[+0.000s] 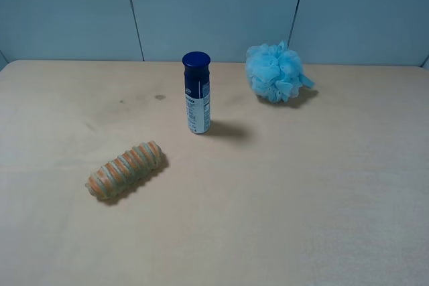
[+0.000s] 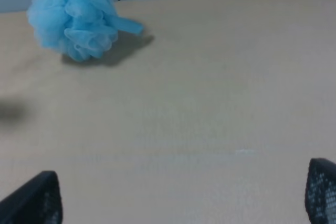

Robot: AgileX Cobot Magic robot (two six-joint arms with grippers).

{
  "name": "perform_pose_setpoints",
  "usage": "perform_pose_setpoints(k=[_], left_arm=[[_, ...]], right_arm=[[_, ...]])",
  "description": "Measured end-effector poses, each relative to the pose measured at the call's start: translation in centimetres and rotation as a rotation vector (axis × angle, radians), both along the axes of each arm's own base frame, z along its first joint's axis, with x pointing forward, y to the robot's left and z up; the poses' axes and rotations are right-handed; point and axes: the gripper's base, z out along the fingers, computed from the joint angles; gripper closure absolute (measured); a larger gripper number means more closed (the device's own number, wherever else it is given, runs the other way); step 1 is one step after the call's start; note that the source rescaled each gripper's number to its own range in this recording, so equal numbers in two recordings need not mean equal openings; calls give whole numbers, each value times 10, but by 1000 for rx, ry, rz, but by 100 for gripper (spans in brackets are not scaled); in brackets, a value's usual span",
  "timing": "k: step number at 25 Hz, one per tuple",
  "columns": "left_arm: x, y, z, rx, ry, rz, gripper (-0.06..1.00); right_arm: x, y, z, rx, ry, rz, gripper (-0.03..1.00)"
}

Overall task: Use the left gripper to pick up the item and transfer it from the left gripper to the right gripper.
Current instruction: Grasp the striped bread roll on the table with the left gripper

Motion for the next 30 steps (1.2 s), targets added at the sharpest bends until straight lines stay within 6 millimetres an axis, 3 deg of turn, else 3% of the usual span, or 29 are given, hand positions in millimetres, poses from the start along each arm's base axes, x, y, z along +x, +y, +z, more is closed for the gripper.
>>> perform_pose_setpoints(k=[8,13,17,22,23,26,27,30], left_arm=[[0,0,0,0,-1,0,-3],[4,0,19,-3,11,-2,-3],[26,-1,39,-2,108,-3,-3],[72,-3,59,-11,264,-10,-3],[72,-3,59,-11,264,-10,-3],[102,-4,58,15,373,-36,-3],[119,-7,52,45,441,-75,-3],[143,-20,37,104,543,-174,-3]], right_arm=[[0,0,0,0,0,0,-3],[0,0,0,0,-1,0,-3],[0,0,0,0,-1,0,-3],[0,0,0,0,-1,0,-3],[0,0,0,0,-1,0,-3],[0,0,0,0,-1,0,-3],[0,0,0,0,-1,0,-3],[0,0,0,0,-1,0,-3]])
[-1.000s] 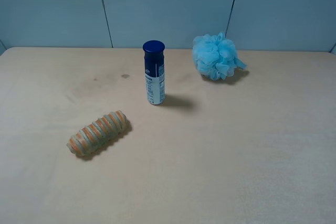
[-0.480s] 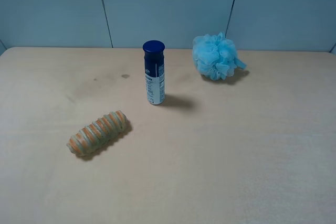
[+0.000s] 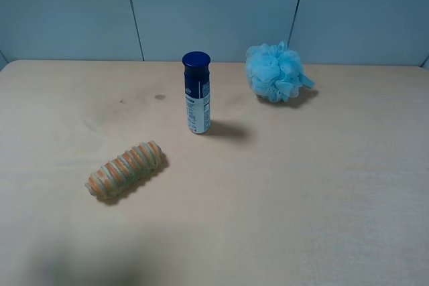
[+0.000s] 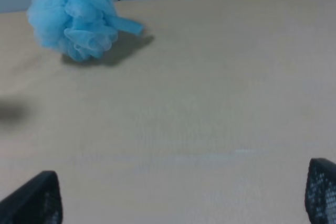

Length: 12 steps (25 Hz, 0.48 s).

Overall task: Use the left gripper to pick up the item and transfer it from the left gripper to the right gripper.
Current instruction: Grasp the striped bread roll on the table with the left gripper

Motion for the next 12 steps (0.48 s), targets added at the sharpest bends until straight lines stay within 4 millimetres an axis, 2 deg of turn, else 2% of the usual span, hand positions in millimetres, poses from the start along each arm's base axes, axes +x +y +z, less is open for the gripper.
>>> perform_pose_setpoints(k=[7,12], left_arm=[[42,-46,-42,100,181,-239,-2],[66,-68,-73,154,232,-375,-2]], right_arm=[[0,0,0,0,1,0,-3],[0,0,0,0,1,0,-3]])
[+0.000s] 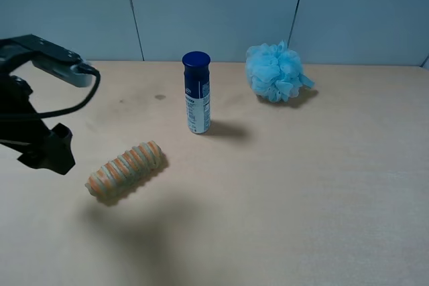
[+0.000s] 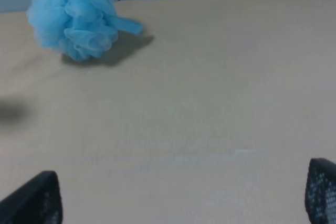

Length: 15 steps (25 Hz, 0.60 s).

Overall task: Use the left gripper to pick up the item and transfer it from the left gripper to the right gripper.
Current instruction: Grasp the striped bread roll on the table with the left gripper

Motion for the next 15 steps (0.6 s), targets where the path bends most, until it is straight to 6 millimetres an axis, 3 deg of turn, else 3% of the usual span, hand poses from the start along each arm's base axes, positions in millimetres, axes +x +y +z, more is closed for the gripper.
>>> perform_pose_setpoints(k=[6,15], left_arm=[[20,-11,-34,65,60,-174,-2],[37,-28,-73,11,105,-308,-2]], right_arm=[[0,0,0,0,0,0,-3],[0,0,0,0,-1,0,-3]])
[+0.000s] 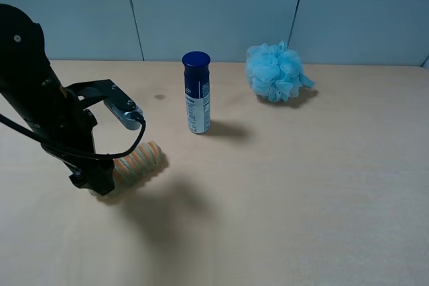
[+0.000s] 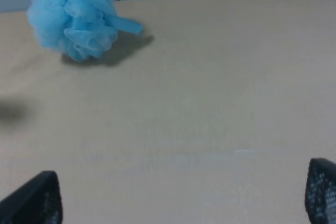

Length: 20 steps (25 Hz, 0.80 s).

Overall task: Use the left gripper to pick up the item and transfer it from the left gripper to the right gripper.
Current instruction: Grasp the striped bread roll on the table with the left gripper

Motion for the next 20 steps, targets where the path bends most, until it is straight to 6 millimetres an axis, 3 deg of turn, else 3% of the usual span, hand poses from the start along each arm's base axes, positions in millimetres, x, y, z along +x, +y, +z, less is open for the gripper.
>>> perform_pose_setpoints(k=[15,20], left_arm=[[13,-5,-47,32,57,-6,-1],[13,-6,-50,34,60,-5,7]], right_arm=[[0,0,0,0,0,0,-3],[0,0,0,0,0,0,-3]])
